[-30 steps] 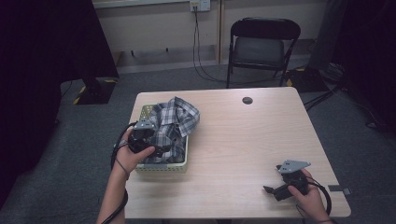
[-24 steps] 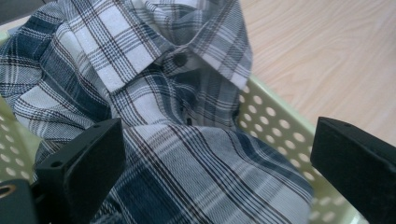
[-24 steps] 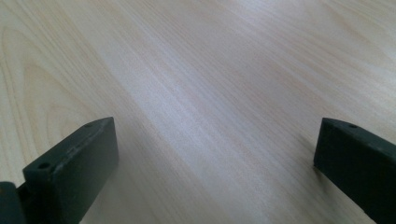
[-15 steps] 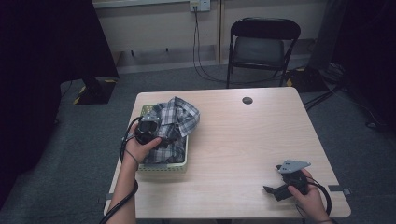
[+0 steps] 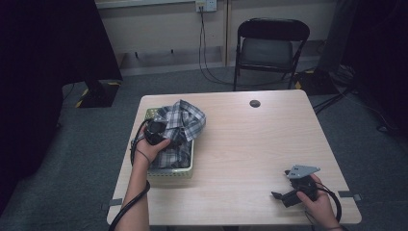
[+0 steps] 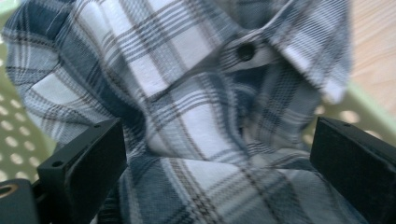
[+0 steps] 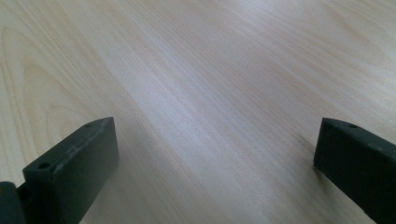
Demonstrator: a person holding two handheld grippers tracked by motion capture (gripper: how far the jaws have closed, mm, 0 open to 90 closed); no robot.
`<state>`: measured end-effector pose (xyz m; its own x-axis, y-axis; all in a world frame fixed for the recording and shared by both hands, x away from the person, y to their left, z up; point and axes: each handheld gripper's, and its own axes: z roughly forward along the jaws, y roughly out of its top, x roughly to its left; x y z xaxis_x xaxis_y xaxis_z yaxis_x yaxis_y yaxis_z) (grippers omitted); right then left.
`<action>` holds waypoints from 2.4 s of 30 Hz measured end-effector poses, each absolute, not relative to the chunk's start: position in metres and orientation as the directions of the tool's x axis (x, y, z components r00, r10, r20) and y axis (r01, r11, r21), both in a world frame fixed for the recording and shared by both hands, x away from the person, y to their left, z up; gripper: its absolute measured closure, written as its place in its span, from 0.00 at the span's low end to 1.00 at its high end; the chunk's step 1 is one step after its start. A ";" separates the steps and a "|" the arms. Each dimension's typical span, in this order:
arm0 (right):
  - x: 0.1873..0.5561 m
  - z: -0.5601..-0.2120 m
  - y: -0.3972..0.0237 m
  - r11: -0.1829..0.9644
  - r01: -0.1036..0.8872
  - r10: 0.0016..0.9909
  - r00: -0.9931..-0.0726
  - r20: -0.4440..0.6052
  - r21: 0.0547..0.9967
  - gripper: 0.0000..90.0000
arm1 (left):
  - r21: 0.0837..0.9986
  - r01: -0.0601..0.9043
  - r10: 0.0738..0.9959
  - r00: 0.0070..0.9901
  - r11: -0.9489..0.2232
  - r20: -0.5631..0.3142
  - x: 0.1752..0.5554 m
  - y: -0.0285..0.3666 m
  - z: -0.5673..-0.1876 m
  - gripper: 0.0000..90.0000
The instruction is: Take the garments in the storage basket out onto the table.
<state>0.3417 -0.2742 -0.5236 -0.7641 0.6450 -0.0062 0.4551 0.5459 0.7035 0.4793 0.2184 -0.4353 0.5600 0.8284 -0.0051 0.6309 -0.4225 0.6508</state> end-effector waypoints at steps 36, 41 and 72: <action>0.341 -0.523 -0.274 0.546 0.455 0.645 -0.764 -0.007 0.704 0.00 | 0.478 0.756 0.848 0.528 -0.448 -0.039 0.511 0.213 -0.479 0.00; 0.341 -0.523 -0.274 0.546 0.455 0.645 -0.764 -0.007 0.704 0.00 | 0.456 0.769 0.854 0.519 -0.448 -0.037 0.514 0.211 -0.485 0.00; 0.341 -0.523 -0.274 0.546 0.455 0.646 -0.764 -0.008 0.704 0.00 | 0.450 0.758 0.851 0.526 -0.472 0.006 0.496 0.203 -0.460 0.58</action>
<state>0.3414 -0.2741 -0.5235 -0.7636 0.6456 -0.0076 0.4546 0.5459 0.7038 0.4963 0.2033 -0.4604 0.5257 0.8506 0.0062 0.7581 -0.4718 0.4502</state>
